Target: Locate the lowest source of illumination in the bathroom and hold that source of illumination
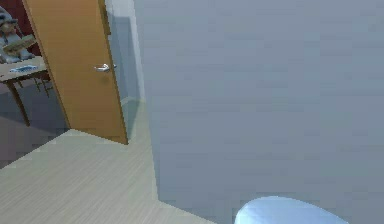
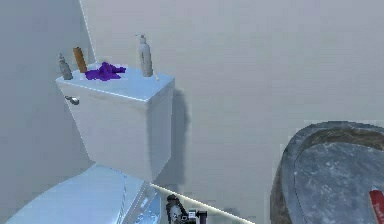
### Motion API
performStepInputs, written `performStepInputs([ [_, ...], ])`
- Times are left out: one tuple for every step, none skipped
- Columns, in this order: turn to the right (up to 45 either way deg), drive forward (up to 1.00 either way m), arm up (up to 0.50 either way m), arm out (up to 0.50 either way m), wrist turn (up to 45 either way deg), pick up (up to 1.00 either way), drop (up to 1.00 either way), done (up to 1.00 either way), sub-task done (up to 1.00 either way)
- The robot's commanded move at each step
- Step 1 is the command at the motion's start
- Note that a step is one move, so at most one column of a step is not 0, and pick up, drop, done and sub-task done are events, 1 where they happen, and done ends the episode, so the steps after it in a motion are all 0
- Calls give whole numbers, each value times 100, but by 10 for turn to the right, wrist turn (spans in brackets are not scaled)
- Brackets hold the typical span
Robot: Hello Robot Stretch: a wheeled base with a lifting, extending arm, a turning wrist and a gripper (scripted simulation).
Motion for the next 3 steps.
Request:
performStepInputs([
  [0,0,0,0,450,0,0,0,0],
  [0,0,0,0,450,0,0,0,0],
  [0,0,0,0,180,0,0,0,0],
])
